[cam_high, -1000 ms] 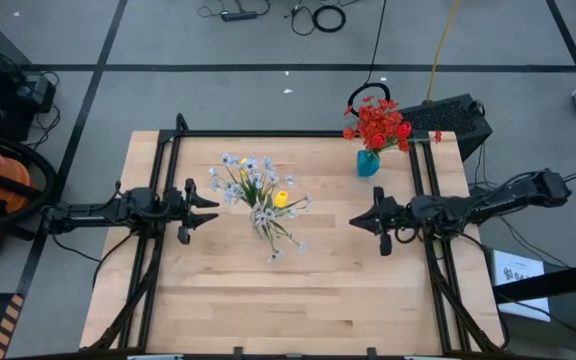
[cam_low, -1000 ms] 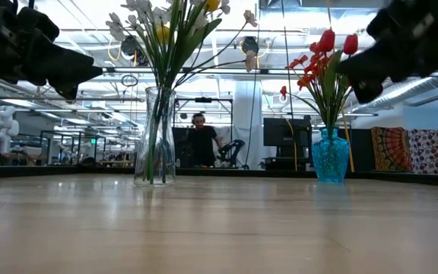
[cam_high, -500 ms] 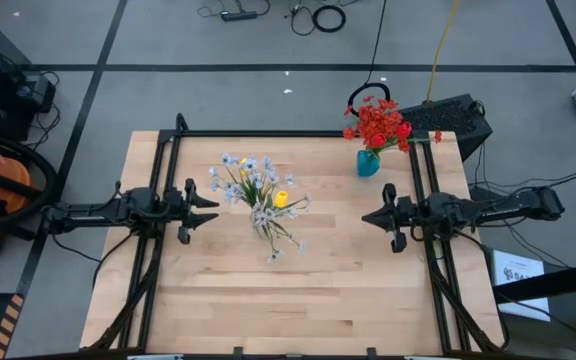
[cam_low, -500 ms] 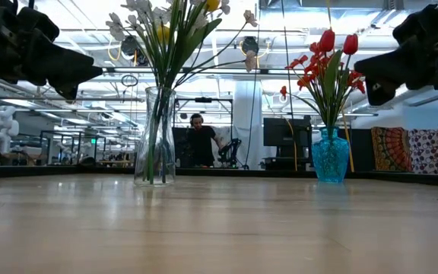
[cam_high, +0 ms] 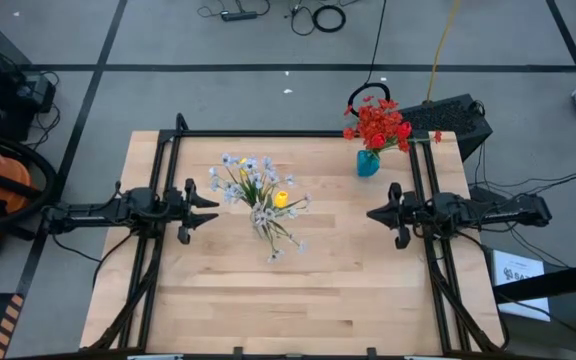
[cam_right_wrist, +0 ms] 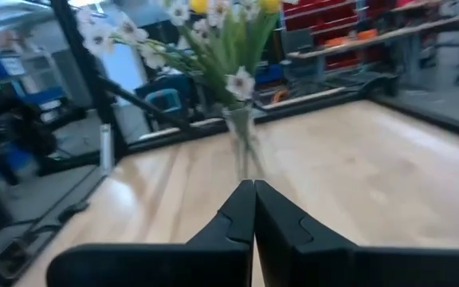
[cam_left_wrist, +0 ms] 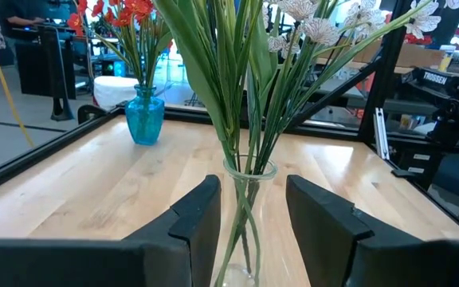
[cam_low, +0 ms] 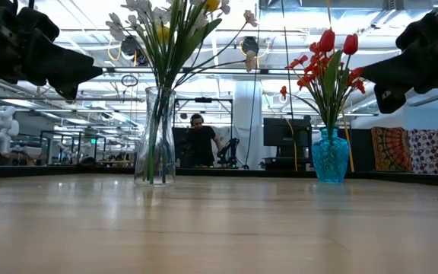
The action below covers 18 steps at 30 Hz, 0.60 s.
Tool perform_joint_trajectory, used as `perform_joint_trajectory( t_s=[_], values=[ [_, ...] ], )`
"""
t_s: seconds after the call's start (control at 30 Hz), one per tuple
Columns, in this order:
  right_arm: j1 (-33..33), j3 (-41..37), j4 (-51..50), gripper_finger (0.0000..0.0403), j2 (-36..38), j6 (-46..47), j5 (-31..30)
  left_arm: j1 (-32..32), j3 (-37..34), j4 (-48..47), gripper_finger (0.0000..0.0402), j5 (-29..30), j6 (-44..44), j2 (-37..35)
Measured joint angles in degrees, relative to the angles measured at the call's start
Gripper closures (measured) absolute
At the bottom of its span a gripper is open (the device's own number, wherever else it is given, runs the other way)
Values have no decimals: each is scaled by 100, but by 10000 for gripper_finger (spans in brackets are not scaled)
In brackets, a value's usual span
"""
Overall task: Sort flowers into vase by color
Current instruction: Return to Home Position
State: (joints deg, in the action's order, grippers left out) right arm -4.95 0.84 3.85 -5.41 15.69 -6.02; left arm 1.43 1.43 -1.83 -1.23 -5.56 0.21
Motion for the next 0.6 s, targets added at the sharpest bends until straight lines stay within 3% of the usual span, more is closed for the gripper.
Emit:
perform_joint_trajectory(
  t_s=[0.23, 0.6],
  values=[
    [0, 0, -163, 403, 89, -400, -233, 0, 0, 2, 251, -1, 0, 0],
    [0, 2, -179, 403, -26, 164, -151, 0, 0, 0, 251, -2, 0, 0]
  ],
)
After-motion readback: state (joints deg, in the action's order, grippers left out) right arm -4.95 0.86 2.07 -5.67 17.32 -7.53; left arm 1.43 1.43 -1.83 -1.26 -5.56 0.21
